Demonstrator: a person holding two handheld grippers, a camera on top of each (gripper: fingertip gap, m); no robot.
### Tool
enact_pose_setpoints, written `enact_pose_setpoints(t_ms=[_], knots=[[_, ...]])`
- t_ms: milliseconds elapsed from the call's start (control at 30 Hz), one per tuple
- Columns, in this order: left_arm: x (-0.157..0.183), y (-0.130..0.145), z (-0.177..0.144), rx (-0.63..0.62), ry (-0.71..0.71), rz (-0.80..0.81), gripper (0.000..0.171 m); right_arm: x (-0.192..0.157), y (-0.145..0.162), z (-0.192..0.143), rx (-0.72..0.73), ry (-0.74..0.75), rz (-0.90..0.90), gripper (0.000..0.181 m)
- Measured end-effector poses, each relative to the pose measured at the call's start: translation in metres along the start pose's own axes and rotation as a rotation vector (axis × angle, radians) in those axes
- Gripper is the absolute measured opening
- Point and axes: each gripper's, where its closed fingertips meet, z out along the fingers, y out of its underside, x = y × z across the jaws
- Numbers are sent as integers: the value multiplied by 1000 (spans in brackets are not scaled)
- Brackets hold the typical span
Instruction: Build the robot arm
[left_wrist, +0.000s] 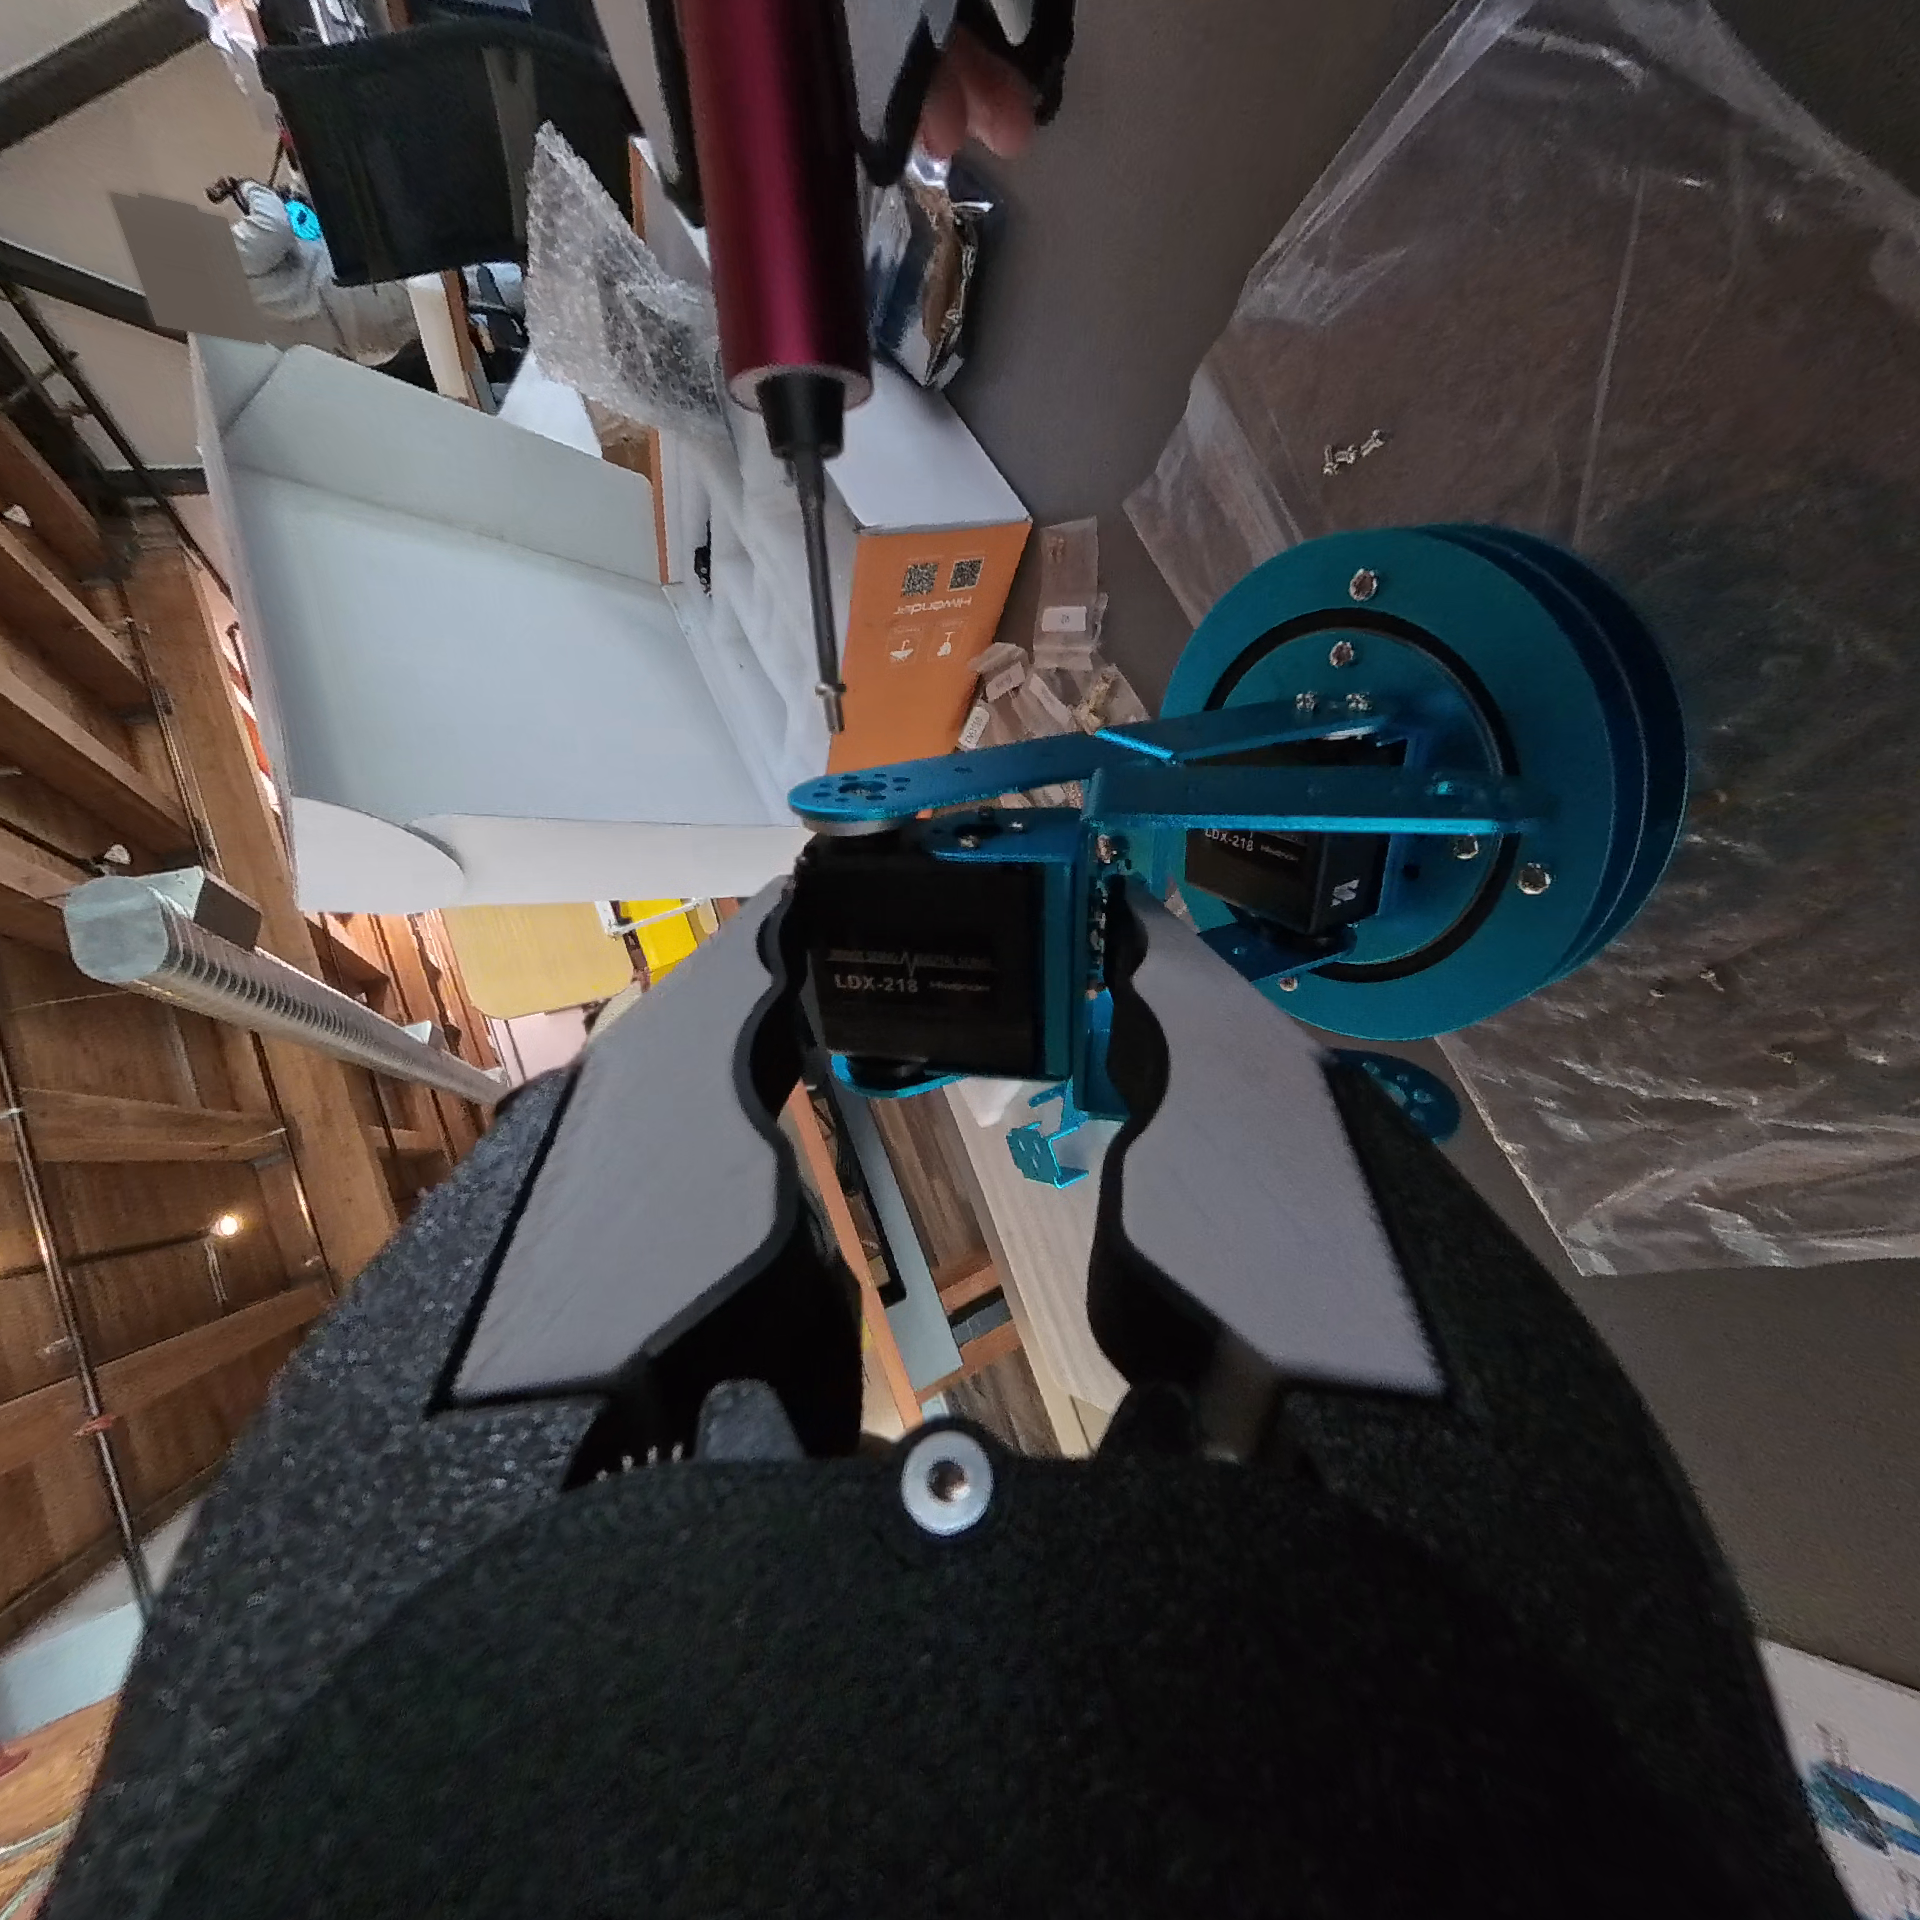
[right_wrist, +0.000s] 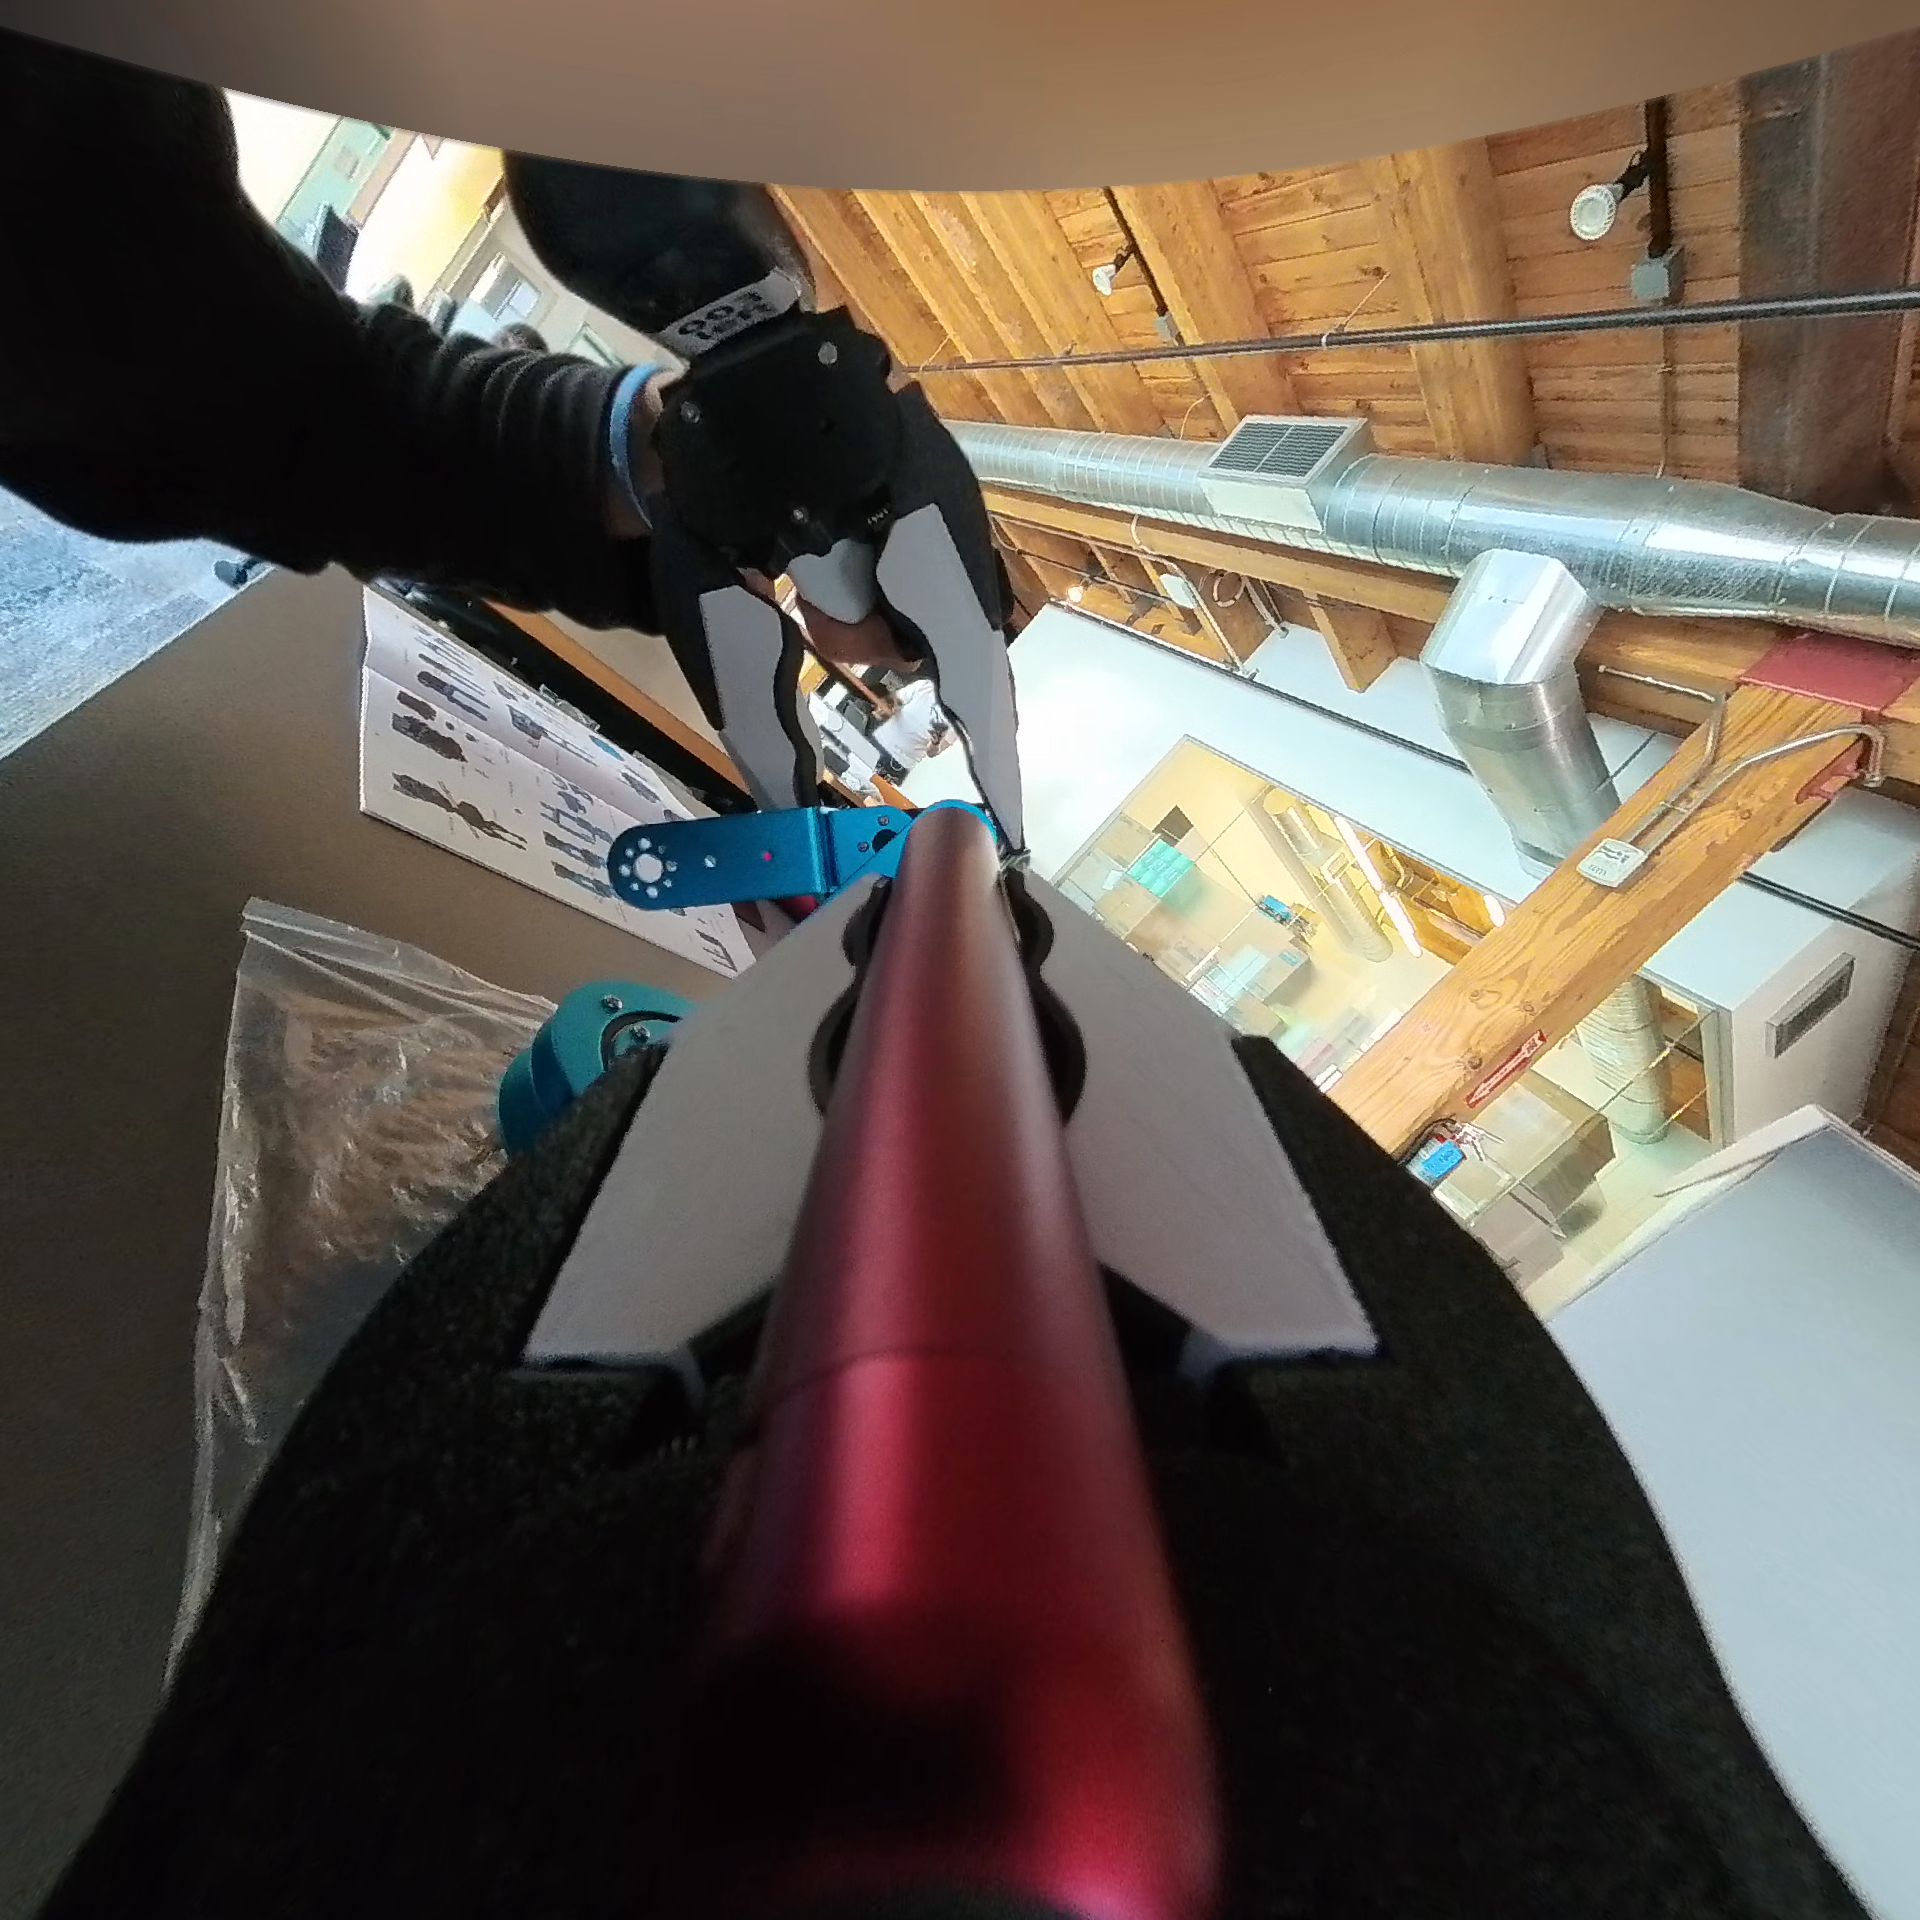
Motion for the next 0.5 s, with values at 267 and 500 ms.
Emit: enact_pose_setpoints(t_ms=[267,500], knots=[[1,-3,-2,38,-5,27,57,2,-2,2,8,7,12,21],[1,-4,-2,49,-13,33,57,2,-1,3,1,3,15,22]])
